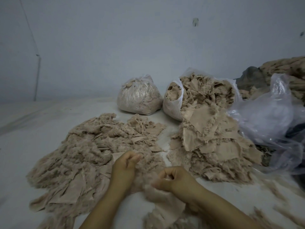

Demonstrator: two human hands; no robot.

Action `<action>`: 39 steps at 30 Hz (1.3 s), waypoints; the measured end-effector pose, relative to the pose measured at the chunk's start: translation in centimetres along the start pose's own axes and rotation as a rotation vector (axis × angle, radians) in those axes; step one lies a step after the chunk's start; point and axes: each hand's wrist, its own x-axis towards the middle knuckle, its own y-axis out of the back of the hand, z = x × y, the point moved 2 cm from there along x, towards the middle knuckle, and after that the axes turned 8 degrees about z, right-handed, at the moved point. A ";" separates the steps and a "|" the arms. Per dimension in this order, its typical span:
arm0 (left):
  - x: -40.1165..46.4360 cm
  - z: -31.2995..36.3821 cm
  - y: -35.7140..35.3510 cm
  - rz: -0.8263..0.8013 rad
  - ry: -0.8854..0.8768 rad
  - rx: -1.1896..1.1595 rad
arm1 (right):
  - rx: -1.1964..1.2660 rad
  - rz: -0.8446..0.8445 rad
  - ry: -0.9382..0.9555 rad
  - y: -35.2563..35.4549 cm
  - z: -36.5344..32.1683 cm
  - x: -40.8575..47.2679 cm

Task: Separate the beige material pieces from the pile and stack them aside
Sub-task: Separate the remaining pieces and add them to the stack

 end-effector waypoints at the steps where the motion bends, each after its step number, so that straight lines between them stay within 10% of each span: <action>1: -0.1 0.0 0.0 -0.017 0.075 -0.091 | 0.061 0.040 0.013 0.1 -0.1 0.2; 7: -2.6 0.6 -1.8 -0.609 0.417 -0.739 | -0.116 0.307 0.180 0.3 -1.0 1.7; 16: -0.7 1.6 0.9 -0.210 0.527 -0.795 | -0.259 0.464 0.131 3.4 2.0 1.5; 23: -2.5 2.0 -0.6 -0.522 0.582 -0.801 | -0.087 0.133 0.038 0.9 -0.5 0.6; 34: -0.2 0.6 1.1 -0.209 0.483 -0.566 | 0.324 0.452 0.052 2.0 -1.0 2.6; 39: -1.6 0.7 -0.2 -0.498 0.609 -0.561 | 0.170 0.372 0.134 1.3 -1.6 2.6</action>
